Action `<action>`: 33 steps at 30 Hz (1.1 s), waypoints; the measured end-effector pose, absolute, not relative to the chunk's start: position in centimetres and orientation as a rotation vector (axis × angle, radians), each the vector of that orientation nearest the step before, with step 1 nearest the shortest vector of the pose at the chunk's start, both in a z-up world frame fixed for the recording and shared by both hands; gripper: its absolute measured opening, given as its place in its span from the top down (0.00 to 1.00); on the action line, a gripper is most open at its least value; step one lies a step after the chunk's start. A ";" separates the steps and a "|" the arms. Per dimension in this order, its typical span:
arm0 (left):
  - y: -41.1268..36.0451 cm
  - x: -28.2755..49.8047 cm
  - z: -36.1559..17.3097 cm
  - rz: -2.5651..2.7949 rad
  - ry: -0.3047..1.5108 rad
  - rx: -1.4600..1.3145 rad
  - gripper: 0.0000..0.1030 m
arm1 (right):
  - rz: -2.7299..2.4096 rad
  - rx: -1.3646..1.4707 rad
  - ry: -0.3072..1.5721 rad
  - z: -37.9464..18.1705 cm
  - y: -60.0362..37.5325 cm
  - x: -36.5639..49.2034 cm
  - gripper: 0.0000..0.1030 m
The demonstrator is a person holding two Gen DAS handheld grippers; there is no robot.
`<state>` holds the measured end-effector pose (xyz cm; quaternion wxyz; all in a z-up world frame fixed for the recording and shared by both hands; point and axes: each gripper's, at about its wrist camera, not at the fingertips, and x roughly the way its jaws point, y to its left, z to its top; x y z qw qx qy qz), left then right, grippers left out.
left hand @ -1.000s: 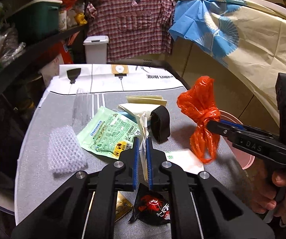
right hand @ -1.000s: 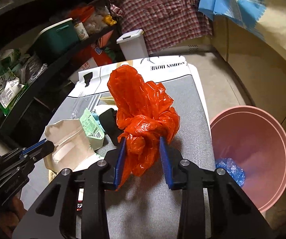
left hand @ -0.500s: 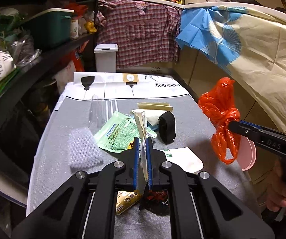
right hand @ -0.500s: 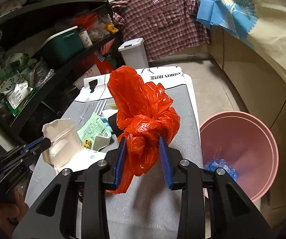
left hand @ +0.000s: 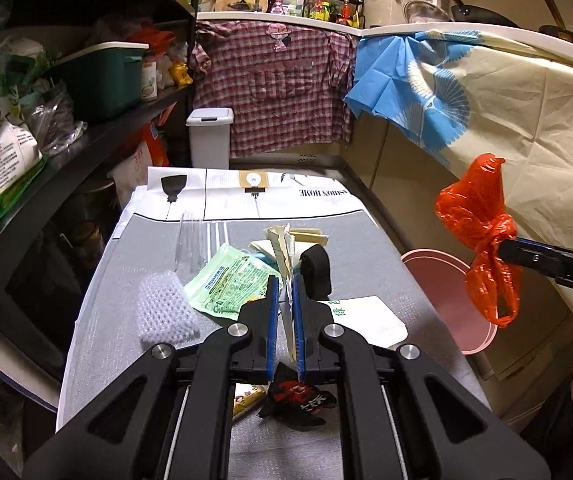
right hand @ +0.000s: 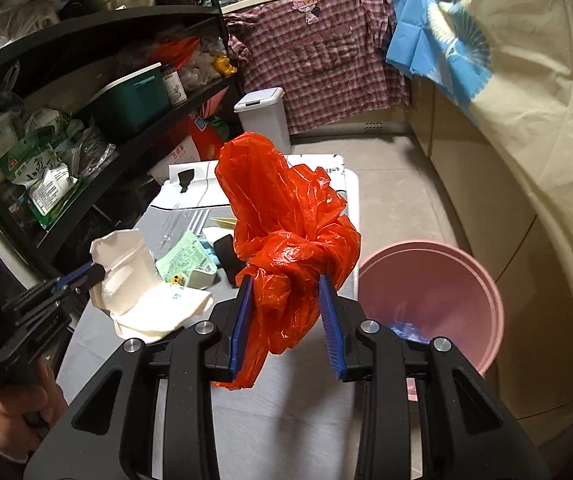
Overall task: Collect trash
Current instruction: 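Carry the white paper and orange bag over the pink bin with both grippers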
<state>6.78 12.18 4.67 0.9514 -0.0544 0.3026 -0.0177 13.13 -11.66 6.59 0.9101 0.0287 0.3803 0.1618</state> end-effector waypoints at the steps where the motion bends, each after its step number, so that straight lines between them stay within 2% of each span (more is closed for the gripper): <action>1: 12.0 6.8 4.8 -0.036 0.614 -0.111 0.93 | 0.330 0.054 0.782 6.8 -12.0 12.9 0.68; 14: 10.0 6.5 5.0 -0.053 0.599 -0.096 0.93 | 0.235 0.021 0.729 8.5 -18.8 12.3 0.68; 22: 8.1 6.3 4.9 -0.085 0.592 -0.085 0.93 | 0.144 0.108 0.742 6.5 -23.8 13.3 0.68; 33: 2.5 8.5 5.1 -0.172 0.595 -0.069 0.93 | 0.102 0.136 0.746 5.6 -25.6 14.8 0.68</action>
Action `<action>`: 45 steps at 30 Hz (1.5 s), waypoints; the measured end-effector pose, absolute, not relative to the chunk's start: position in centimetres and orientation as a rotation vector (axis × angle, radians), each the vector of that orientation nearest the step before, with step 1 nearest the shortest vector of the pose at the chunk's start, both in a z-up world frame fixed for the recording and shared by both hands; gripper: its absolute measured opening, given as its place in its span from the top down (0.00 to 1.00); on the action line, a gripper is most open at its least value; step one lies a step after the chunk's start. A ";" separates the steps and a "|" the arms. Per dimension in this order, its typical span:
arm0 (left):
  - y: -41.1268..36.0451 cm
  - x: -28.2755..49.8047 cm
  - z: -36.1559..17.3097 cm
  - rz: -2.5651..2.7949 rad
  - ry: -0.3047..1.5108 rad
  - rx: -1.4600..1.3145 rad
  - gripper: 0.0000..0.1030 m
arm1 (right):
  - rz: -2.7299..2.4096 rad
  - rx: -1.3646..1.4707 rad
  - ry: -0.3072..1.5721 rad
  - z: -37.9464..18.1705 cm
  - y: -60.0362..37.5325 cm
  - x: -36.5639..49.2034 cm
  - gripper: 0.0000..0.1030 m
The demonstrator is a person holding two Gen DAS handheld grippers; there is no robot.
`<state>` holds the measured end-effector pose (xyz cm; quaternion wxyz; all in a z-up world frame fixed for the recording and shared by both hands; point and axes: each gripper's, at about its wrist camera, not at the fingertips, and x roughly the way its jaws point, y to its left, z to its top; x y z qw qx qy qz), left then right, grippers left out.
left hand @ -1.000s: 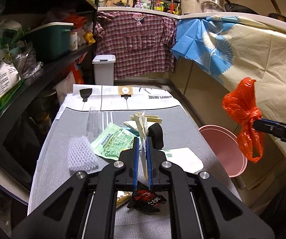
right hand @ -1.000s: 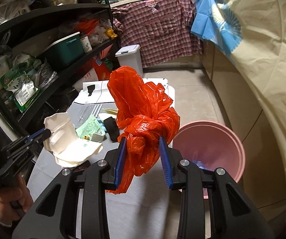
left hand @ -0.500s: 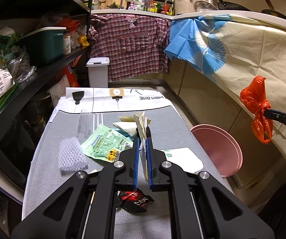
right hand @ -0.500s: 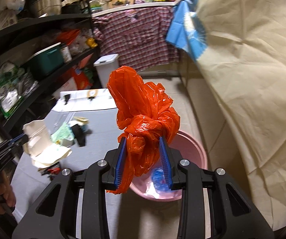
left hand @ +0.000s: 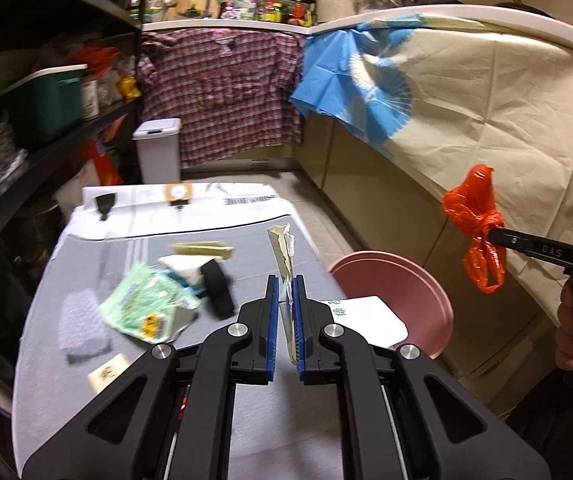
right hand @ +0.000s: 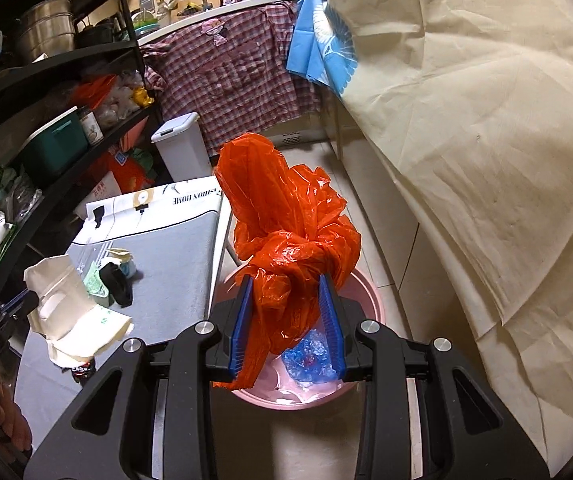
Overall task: Collect trash
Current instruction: 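Carry the white paper and orange bag over the pink bin with both grippers, then open both grippers to drop the paper and orange bag into the bin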
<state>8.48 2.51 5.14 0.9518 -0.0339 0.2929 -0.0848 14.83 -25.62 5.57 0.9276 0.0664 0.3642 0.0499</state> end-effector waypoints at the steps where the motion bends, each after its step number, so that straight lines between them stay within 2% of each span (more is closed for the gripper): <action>1: 1.9 8.8 5.0 -0.181 0.598 -0.065 0.93 | 0.101 0.144 0.748 5.5 -25.9 15.0 0.67; 19: -7.0 15.7 2.1 -0.301 0.637 0.019 0.93 | 0.074 0.191 0.798 4.0 -27.8 18.1 0.67; 40: -8.9 22.5 -3.1 -0.343 0.733 0.022 0.93 | 0.033 0.145 0.917 -0.6 -27.4 22.6 0.66; 43: -9.0 22.9 -3.5 -0.355 0.749 0.017 0.92 | 0.036 0.136 0.934 -1.2 -27.3 23.1 0.61; 45: -8.9 23.1 -3.5 -0.352 0.754 0.009 0.88 | 0.025 0.123 0.941 -1.4 -27.3 23.3 0.53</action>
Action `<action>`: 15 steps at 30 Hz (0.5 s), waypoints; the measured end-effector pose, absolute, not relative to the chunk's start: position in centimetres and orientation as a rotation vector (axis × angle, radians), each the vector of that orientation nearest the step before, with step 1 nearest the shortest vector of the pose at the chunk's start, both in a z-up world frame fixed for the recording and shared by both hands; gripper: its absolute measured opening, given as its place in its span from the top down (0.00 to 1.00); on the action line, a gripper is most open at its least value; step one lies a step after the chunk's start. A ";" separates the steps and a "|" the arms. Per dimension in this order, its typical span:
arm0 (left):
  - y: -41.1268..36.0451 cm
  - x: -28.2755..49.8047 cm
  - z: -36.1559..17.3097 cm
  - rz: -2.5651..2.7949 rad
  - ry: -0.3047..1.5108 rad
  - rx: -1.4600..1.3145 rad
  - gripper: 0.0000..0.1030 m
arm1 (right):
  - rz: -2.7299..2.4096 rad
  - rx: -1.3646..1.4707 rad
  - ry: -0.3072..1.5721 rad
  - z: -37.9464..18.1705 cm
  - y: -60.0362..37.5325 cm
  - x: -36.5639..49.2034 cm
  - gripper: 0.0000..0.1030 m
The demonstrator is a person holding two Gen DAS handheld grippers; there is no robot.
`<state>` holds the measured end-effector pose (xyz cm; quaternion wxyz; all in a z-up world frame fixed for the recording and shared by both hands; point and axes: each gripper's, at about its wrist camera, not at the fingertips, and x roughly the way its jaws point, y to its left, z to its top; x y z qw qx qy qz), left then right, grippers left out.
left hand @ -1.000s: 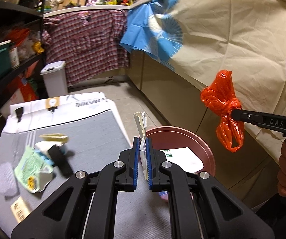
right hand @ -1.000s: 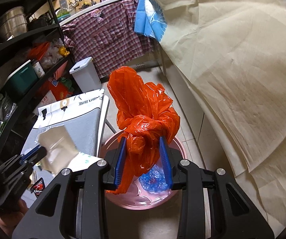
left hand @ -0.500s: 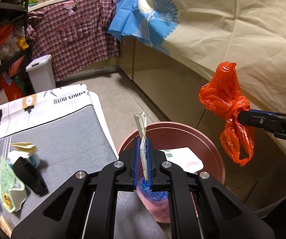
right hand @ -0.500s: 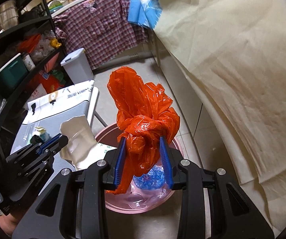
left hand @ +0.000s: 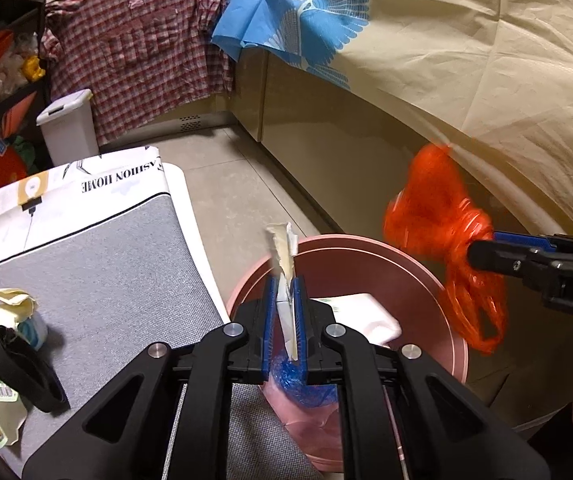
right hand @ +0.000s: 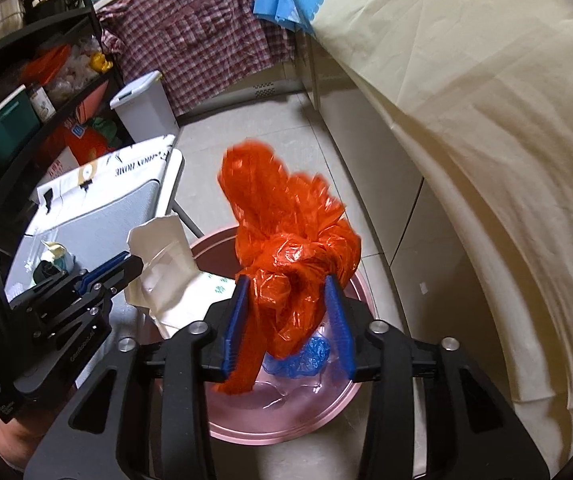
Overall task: Collect trash
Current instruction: 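Open both grippers to drop the paper and orange bag into the bin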
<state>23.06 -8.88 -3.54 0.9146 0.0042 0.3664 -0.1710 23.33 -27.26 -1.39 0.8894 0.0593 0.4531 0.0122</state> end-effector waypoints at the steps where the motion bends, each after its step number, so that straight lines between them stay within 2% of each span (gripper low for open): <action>1: -8.8 23.0 -3.5 -0.352 0.755 0.005 0.85 | 0.025 0.122 0.942 -1.4 -27.2 23.4 0.52; 2: -8.6 22.8 -3.5 -0.350 0.753 0.002 0.82 | 0.025 0.123 0.944 -1.5 -27.2 23.4 0.52; 4: -8.2 22.5 -3.3 -0.343 0.751 -0.003 0.81 | 0.018 0.120 0.944 -1.5 -27.2 23.4 0.48; 15: -4.9 18.1 -0.1 -0.308 0.715 -0.022 0.81 | 0.046 0.131 0.862 0.7 -26.7 21.7 0.48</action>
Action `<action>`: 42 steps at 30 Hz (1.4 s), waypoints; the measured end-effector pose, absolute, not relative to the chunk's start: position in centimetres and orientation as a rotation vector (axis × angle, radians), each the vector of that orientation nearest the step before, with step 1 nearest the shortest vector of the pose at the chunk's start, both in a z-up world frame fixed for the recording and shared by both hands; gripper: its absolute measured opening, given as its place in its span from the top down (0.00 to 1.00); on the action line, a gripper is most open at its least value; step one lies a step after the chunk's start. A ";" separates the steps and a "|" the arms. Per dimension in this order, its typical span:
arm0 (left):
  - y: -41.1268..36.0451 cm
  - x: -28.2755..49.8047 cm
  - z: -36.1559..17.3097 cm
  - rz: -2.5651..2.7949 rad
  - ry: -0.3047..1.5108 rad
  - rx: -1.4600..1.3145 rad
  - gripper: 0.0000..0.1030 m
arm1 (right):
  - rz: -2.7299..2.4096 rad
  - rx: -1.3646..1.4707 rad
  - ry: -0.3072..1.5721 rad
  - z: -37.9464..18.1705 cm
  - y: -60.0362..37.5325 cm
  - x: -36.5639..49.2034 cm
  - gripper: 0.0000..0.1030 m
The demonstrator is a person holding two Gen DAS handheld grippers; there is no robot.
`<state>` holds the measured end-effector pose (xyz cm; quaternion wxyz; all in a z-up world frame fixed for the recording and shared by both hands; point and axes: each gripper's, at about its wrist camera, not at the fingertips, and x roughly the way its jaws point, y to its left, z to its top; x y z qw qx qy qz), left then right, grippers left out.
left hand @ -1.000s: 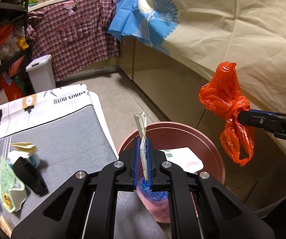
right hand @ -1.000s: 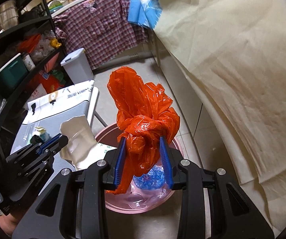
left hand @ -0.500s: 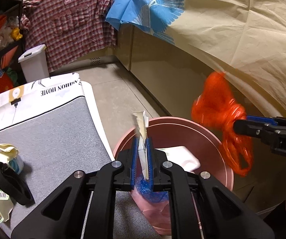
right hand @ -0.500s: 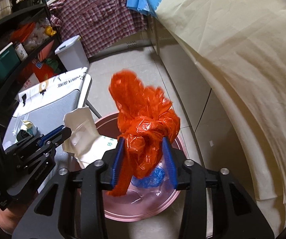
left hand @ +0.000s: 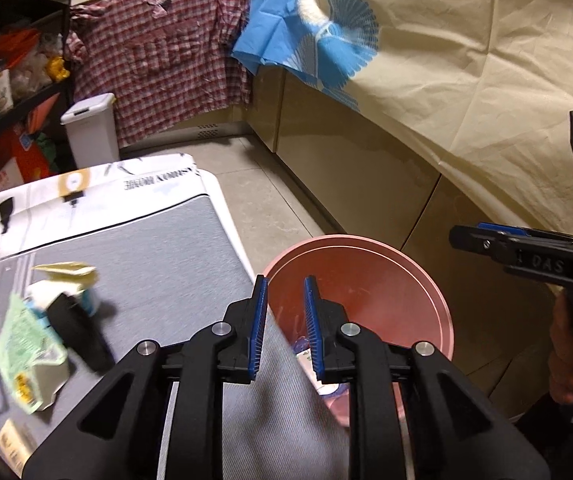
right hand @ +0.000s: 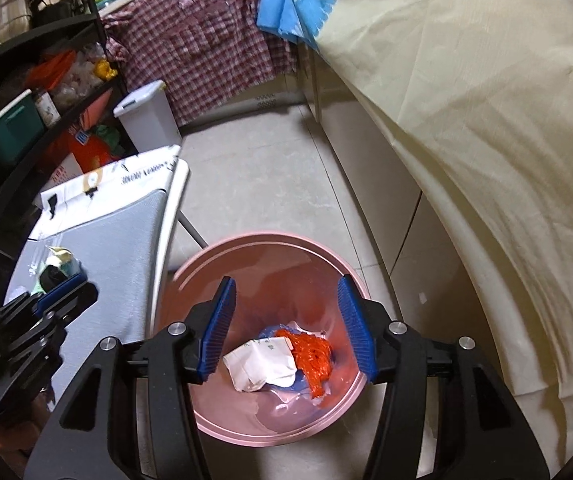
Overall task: Collect trash
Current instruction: 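Open both grippers to drop the paper and orange bag into the bin, then move the left gripper to the bubble wrap while the right reaches the black band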
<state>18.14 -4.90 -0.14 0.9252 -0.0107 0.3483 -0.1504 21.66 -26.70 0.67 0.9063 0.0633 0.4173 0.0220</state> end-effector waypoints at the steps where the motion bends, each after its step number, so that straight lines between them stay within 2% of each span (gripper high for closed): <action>1: -4.5 17.6 0.2 -0.304 0.709 -0.024 0.81 | 0.047 0.131 0.844 1.1 -26.6 21.3 0.48; 15: 2.5 10.0 5.1 -0.217 0.645 -0.045 0.81 | 0.099 0.127 0.692 5.6 -23.9 15.7 0.49; 22: 9.0 6.9 8.1 -0.148 0.623 -0.043 0.81 | 0.169 0.134 0.619 7.6 -21.5 13.4 0.59; 26: 12.5 6.1 9.1 -0.102 0.607 -0.037 0.81 | 0.210 0.157 0.618 7.9 -19.4 13.3 0.60; 34: 18.7 6.2 6.9 -0.001 0.597 -0.119 0.81 | 0.317 0.111 0.603 7.3 -11.5 14.2 0.60; 42: 22.4 8.0 2.4 0.060 0.649 -0.174 0.81 | 0.369 0.084 0.656 2.3 -5.7 16.9 0.60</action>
